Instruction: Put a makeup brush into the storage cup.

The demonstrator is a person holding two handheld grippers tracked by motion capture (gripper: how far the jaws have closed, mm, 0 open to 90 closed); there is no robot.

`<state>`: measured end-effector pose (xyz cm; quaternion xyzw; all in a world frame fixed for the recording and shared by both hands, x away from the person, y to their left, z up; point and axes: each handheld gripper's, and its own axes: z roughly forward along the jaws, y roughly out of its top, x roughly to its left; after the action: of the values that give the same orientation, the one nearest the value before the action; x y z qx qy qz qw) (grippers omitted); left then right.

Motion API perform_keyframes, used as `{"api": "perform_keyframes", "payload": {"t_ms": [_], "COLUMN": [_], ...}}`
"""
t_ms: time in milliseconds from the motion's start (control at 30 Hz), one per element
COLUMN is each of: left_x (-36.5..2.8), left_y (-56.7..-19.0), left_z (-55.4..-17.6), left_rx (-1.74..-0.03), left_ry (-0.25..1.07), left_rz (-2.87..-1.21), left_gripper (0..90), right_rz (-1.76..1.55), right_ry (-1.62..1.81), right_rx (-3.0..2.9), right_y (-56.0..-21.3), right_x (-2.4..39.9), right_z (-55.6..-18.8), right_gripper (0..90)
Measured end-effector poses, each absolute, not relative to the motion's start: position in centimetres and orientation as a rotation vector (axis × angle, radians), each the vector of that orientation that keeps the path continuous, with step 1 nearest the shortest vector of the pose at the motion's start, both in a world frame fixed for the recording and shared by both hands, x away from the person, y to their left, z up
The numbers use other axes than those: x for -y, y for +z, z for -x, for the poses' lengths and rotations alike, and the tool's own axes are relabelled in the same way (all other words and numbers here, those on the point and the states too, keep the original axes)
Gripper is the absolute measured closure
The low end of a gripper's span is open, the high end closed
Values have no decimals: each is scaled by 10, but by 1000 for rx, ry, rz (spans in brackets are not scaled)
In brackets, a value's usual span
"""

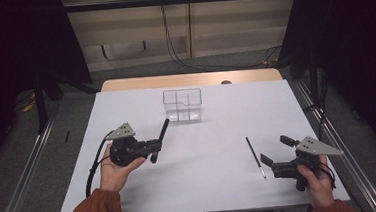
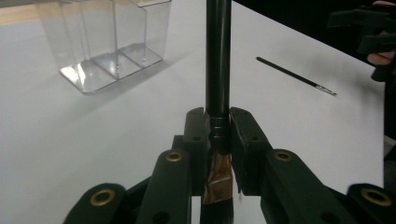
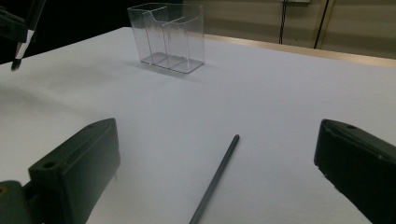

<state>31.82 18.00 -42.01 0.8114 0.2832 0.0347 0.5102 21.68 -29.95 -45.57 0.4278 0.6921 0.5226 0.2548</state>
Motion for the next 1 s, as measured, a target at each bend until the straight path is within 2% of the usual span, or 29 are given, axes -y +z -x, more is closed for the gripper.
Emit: {"api": "perform_keyframes", "payload": {"t_ms": [567, 1000], "left_x": [-143, -124], "left_y": [-420, -416], "left_z": [-312, -307], "left_rx": [-586, -537], "left_ry": [-7, -71], "left_rz": [-1994, -2058], "left_gripper": [777, 777], "right_rz": [-1164, -1073], "right_ry": [1430, 1448], "right_rx": [-1882, -1938], "right_y": [-455, -444], "right_x": [299, 280], "right_z": [-222, -229], "right_gripper": [4, 8]}}
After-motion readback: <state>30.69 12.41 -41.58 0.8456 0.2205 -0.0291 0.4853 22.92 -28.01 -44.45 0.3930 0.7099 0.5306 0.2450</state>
